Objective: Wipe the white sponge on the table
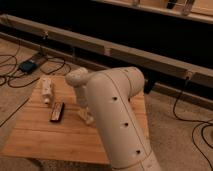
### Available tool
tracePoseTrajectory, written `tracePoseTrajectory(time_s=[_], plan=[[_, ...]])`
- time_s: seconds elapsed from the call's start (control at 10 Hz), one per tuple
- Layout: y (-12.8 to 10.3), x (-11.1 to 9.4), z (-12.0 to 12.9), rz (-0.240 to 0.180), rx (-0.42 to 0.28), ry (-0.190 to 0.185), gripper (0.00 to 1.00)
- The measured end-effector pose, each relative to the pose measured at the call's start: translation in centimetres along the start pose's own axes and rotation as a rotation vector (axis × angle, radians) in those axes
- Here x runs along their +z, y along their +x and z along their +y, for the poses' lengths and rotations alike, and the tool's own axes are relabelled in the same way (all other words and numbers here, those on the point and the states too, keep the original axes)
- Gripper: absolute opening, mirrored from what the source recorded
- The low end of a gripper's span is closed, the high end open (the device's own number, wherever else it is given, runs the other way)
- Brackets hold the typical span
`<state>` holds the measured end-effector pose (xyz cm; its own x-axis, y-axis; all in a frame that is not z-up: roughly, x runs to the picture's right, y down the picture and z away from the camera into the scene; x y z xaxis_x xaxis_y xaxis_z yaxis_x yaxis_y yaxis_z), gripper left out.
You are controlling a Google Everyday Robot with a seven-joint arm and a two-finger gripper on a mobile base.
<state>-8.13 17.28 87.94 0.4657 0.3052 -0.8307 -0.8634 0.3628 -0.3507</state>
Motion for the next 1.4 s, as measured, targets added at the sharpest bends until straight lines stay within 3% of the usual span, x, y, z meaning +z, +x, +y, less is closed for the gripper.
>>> tracePoseTrajectory(time_s=[0.3,0.7,1.1,1.4], plan=[[1.7,1.0,-2.4,0.031,0.022,0.005,0.0],[4.3,2.8,-3.4,0.105,-0.042,0.041,0.0],[6.2,3.9,-2.4,0.178,-0.155,0.118,0.0],[7.1,4.1,-1.0,0.202,-0.22,0.149,0.0]])
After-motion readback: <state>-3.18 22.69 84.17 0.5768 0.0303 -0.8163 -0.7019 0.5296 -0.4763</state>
